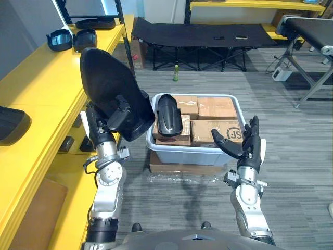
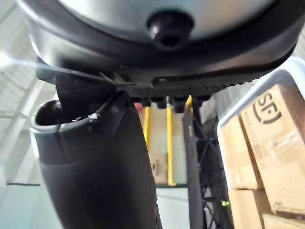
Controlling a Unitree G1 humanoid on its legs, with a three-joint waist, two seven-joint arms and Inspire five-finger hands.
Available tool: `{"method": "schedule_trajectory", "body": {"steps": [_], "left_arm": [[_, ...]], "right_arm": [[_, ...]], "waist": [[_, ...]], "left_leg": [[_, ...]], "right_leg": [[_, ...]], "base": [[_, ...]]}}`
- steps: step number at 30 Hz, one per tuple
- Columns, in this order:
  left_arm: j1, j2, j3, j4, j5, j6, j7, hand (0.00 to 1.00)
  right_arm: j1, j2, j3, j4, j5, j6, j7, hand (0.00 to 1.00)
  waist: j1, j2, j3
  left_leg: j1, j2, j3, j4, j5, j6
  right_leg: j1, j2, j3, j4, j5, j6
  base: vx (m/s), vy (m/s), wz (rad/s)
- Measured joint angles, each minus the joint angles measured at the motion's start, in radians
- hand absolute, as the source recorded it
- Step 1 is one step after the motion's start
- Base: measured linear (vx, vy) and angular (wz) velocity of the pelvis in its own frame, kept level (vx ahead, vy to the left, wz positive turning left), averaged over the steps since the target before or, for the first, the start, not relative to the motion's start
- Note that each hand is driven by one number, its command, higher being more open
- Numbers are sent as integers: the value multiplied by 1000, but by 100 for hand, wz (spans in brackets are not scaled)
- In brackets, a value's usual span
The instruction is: Walk over and take three plastic housings, then place them on the shelf
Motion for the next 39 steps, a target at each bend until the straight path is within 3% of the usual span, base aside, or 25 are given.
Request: {"method": "schedule_trajectory", "body": {"steps": [5, 11, 20, 23, 28, 33, 36, 39], "left_arm": [[106, 11, 6, -102, -93, -62, -97, 0], [162, 10, 42, -176, -104, -77, -100, 0], [286, 6, 168, -241, -149, -105, -140, 0], [313, 0, 223, -243, -166, -127, -139, 0], [362, -14, 264, -257, -193, -140, -144, 0], [354, -17, 264, -258, -235, -141, -230, 0], [348, -13, 250, -257, -258, -147, -290, 0], [358, -13, 249, -257, -280, -167, -288, 0]], "right_arm": [[-4, -36, 2, 0, 24, -27, 34, 100], [-13, -39, 25, 0, 51, -39, 40, 100], [-107, -40, 147, 0, 75, -36, 53, 100], [-130, -39, 155, 0, 76, -33, 65, 100], [-132, -41, 162, 0, 77, -24, 121, 100], [-132, -45, 184, 0, 75, 6, 167, 100], [-130, -67, 184, 0, 64, 26, 139, 100], [-128, -71, 184, 0, 68, 31, 137, 100]], "waist": [[18, 13, 1], [43, 25, -1], [150, 28, -3], [175, 15, -1], [193, 1, -5], [192, 2, -4], [199, 14, 6], [206, 26, 18]], "left_leg": [[0, 0, -29, 0, -1, 0], [-26, -3, -77, 12, -1, 3], [-73, -18, -182, 29, 5, -2], [-75, -24, -213, 29, 7, -2], [-90, -27, -240, 35, 7, -3], [-152, -39, -277, 55, 35, 9], [-172, -52, -313, 19, 86, 23], [-172, -61, -328, 1, 107, 35]], "right_leg": [[16, 0, -34, -1, -10, -2], [36, 1, -86, -13, -17, -9], [70, 2, -191, -16, -23, -1], [90, 1, -224, -12, -37, -1], [93, 1, -249, 0, -52, -1], [101, 1, -334, 34, -80, -1], [99, -9, -392, 83, -116, -5], [96, -25, -413, 127, -147, -1]], "base": [[-33, -7, 15], [-19, -11, 24], [14, -13, 34], [11, -20, 29], [14, -21, 17], [3, -30, 49], [-27, -10, 81], [-65, 6, 35]]}}
